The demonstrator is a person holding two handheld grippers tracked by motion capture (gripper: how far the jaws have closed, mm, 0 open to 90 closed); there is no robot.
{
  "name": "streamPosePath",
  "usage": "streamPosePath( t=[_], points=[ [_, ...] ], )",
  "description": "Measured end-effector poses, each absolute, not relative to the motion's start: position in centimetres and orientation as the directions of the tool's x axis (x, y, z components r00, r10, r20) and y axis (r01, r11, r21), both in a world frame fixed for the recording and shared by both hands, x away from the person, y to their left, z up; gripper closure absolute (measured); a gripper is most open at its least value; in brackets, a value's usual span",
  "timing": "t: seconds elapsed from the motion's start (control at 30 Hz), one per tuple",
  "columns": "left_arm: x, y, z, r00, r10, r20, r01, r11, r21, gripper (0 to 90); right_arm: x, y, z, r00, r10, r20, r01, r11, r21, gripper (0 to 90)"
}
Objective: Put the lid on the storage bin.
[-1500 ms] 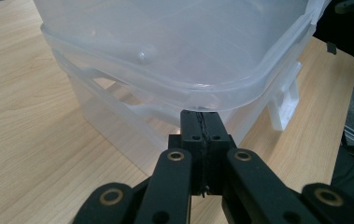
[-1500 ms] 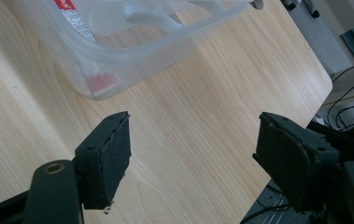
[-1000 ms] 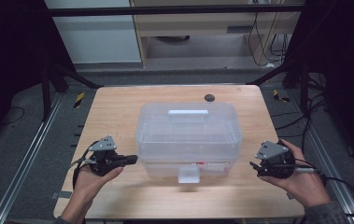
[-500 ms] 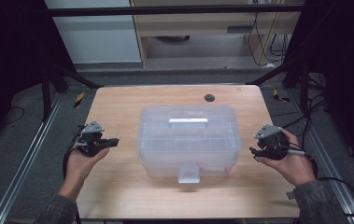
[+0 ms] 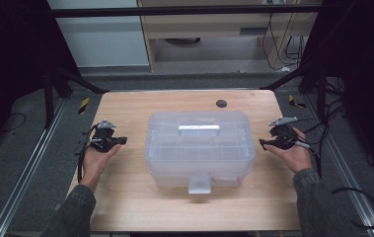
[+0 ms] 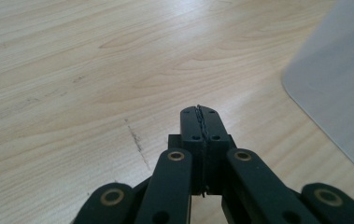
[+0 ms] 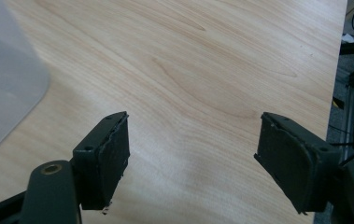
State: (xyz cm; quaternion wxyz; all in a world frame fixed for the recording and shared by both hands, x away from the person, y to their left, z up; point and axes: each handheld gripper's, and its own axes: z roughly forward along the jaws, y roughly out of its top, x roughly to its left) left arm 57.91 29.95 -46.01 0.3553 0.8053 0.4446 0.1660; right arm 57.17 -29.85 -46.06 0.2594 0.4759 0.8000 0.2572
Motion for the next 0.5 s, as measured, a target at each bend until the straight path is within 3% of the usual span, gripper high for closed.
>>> streamPosePath(
  t=[0.5],
  points=[
    [59.1, 29.8, -48.0, 0.504, 0.862, -0.051, 0.593, -0.302, 0.746, 89.6, 59.0, -30.0, -47.9, -0.335, 0.938, -0.092, 0.662, 0.304, 0.685, 20.2]
  ],
)
